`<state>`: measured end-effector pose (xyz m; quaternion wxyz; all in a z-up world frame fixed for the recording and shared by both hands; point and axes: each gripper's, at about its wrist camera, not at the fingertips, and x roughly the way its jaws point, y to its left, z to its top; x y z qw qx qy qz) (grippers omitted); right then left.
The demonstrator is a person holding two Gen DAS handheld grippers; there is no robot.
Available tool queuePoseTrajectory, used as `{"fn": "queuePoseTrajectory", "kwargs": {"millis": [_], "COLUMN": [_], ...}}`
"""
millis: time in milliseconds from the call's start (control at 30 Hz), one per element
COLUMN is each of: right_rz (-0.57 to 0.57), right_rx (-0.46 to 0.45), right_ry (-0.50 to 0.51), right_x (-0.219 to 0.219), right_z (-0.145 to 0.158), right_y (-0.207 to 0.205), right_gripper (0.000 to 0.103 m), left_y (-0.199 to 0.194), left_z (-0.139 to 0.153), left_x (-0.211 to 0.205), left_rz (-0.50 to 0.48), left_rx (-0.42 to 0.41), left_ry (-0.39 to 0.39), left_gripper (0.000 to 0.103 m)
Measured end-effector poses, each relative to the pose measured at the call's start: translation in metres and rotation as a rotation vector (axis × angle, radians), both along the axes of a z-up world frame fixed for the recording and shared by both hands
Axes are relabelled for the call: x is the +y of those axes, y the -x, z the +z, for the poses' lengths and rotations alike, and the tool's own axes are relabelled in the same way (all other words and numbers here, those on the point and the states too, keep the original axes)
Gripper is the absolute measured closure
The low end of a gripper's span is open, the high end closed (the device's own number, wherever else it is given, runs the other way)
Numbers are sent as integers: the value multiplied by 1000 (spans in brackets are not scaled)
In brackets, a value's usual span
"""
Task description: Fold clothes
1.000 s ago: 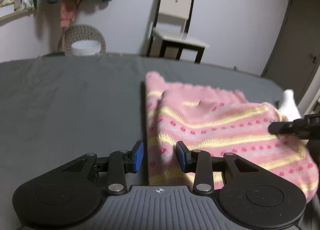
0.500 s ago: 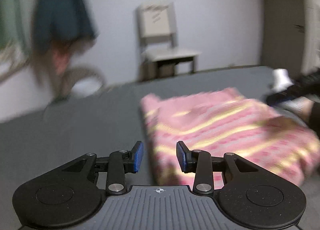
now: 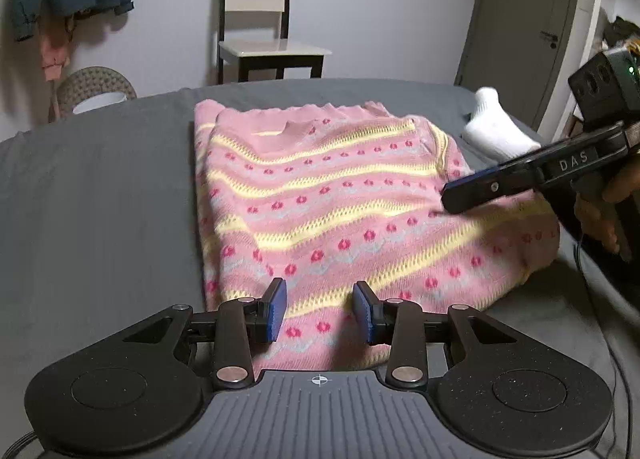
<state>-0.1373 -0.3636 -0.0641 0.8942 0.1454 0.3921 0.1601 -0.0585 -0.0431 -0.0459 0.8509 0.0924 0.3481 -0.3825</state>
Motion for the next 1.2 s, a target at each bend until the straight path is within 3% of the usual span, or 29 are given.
{"fn": "queuePoseTrajectory", "kwargs": {"millis": [133,200,267,300,367,467,567,967,1200], "right_rz": [-10,-29,-34,-18,34,162,281,371,442], "right_rx": [-21,-53,-116,-163,-238,-319,-367,-558,-522], "right_ry": [80,111,154,192,293,523,738,1128,1183], "right_x": [5,7,12,19,38,79,108,153,160], "right_z": [9,19,31,38,43,34,15,-30,-45], "right_y": [9,17,29,37,49,61,71,101,99], "right_gripper": [58,49,33,29,15,3,2,0,0], "left_y": [3,9,18,24,39,58,67,80,81], "left_z": [1,5,9,12,18,26,30,29,24], "left_x": [11,9,5,2,-4,-11,-19,-21,-30], "left_rz": [5,4,-3,-4,-9,-59,-107,-238,-271], "left_rx": [12,-28,-96,-143,-245,-373,-454,-503,-464], "left_ry": [2,-29,-75,-107,-163,-222,-313,-392,-404], "left_gripper": [66,65,64,60,36,25,25,24,24]}}
